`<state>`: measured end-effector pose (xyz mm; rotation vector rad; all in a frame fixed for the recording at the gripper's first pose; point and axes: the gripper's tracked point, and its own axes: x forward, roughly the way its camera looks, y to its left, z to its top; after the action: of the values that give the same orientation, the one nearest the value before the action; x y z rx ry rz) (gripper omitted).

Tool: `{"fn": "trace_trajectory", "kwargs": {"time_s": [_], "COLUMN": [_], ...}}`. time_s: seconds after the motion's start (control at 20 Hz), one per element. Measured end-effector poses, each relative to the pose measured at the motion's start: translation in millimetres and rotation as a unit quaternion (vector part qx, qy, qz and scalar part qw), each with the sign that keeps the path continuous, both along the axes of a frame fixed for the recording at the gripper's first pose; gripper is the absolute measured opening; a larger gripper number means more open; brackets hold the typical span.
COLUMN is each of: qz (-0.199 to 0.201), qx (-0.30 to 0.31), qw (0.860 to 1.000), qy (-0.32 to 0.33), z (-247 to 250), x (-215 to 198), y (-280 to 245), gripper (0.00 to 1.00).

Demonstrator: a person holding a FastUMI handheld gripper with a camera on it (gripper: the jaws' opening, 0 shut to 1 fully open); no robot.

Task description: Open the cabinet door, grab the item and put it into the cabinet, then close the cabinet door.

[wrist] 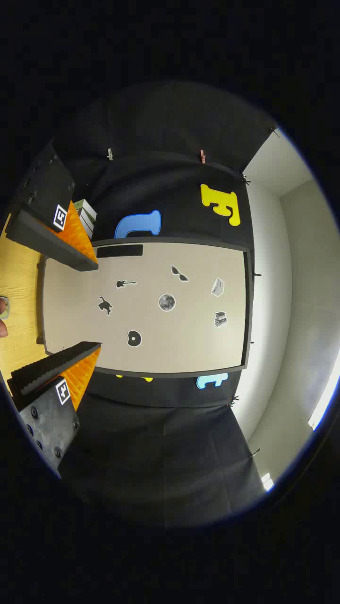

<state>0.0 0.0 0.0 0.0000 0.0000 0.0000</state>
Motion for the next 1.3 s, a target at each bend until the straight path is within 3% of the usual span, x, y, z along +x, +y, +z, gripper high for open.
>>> {"fn": "trace_trajectory", "kwargs": {"time_s": [0.85,1.3], "qz": [0.003,0.042], "qx": [-0.002,0.021], "qw": [1.0,0.999], "qy": [-0.002,-0.008], "z": [2,7], "x": [6,51], "y": [11,71], "gripper": [0.97,0.97]}}
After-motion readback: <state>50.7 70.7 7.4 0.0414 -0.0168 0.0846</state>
